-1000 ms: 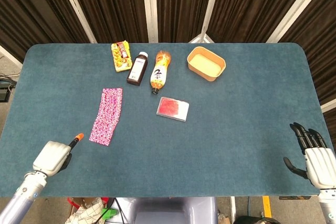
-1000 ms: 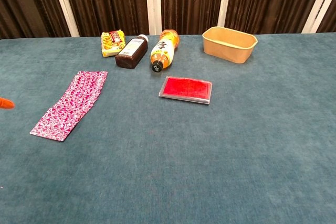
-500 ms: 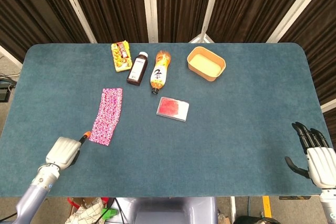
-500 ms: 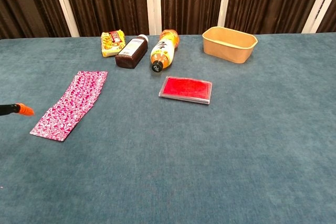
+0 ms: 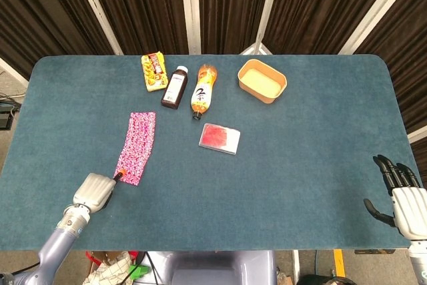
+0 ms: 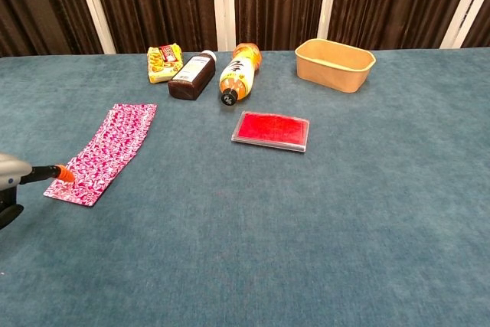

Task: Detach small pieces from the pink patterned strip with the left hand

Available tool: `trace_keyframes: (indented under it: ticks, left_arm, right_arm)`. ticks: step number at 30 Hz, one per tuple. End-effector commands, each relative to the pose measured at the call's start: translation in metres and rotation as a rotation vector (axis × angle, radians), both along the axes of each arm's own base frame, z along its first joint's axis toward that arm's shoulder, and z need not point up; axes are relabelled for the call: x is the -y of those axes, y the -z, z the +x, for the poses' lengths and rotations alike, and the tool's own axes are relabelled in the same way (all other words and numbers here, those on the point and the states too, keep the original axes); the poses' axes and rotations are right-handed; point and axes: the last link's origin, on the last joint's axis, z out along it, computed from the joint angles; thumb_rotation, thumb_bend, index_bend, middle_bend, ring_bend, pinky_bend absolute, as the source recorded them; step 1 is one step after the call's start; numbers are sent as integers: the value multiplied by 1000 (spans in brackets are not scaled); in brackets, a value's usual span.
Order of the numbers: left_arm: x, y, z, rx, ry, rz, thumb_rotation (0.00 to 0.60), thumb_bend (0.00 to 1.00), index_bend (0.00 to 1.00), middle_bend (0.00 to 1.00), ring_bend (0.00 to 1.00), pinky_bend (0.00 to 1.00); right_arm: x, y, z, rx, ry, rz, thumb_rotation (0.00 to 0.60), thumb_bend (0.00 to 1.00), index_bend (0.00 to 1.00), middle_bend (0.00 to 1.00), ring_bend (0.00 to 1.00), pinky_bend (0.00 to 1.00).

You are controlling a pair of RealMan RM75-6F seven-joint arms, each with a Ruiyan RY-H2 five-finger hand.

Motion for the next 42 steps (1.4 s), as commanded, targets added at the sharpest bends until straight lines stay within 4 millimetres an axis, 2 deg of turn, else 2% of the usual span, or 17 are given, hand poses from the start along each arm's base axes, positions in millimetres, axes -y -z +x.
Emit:
trace_keyframes:
  ticks: [1, 15, 29, 42]
  left_arm:
    - [0, 3, 0, -8, -1, -8, 600, 846, 122, 881, 720, 676]
    - [6, 4, 0, -33, -5, -33, 600, 847, 132, 881, 720, 676]
    - [35, -9, -9, -98, -43, -29, 600, 849, 134, 882, 722, 676]
    - [41, -10, -13, -131, -66, -39, 600, 854, 137, 883, 726, 676]
  right_arm:
    - [0, 0, 0, 1, 0, -1, 600, 313, 0, 107, 183, 137]
    - [0, -1, 0, 3, 1, -4, 600, 312, 0, 107, 183, 137]
    - [0, -1, 0, 9, -3, 1, 600, 313, 0, 107, 183, 137]
    - [0, 0, 0, 13, -3, 4, 600, 313, 0, 107, 183, 137]
